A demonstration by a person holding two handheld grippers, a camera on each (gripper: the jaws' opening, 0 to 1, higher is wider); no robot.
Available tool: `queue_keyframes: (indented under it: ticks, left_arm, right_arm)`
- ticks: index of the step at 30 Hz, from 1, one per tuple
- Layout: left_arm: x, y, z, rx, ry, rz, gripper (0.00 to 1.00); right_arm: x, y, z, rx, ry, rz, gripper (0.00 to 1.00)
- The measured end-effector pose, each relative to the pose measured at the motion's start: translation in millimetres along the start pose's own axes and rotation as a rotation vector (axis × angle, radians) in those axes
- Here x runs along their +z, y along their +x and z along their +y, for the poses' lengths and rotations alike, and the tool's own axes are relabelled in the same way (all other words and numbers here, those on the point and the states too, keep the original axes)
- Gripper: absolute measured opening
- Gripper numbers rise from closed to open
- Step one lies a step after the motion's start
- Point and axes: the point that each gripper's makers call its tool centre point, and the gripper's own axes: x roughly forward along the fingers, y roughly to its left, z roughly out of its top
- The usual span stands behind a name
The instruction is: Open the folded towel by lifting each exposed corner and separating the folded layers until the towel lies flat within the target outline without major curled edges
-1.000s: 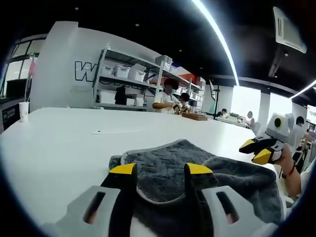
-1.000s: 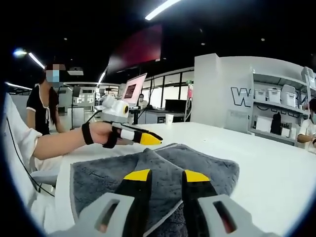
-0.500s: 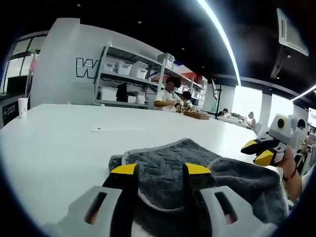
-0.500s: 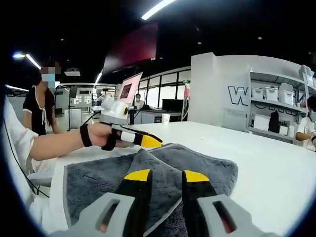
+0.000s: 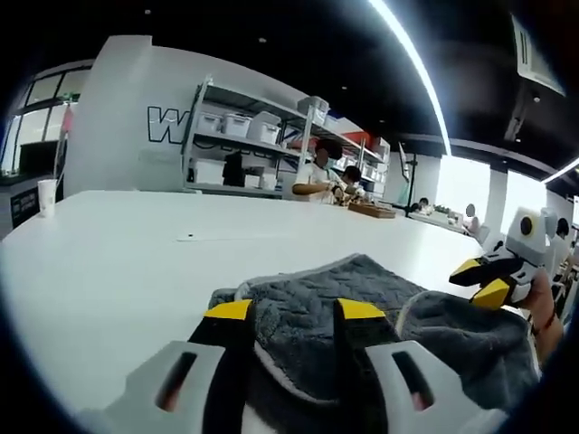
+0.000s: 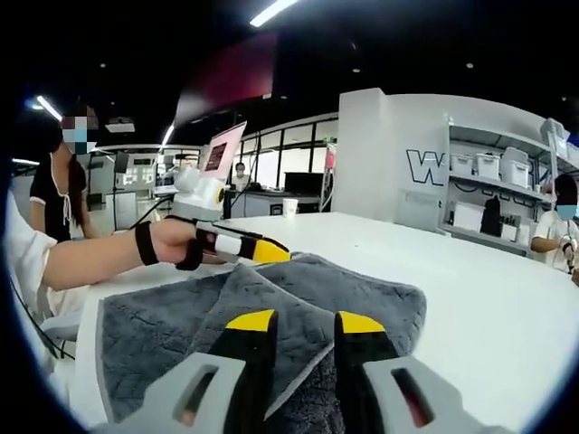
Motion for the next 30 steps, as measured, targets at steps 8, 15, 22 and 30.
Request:
queue_keyframes:
  ticks: [8,15,22,30]
  left_arm:
    - [-3.8,3.0,4.6,0.004,-0.009,0.013,0.34]
    - [-1.9,9.2,13.8,0.034,0.026,0.025,0.35]
    - [-5.0,16.9,19.0,0.053,0.018,0.045,0.34]
    - [-10.7,23.1,21.1,0.066,0.023,0.083,0.34]
  right_arm:
    - [-9.1,1.7,-5.3,-0.020,0.031,0.029,0.21]
    - [-14.0,2.7,-10.2,-0.034,0.049,0.039,0.21]
    - [-14.0,2.7,-9.5,-0.026,0.067,0.036,0.21]
    - [-17.3,1.9,-13.4,-0.037,0.096,0.041,0.22]
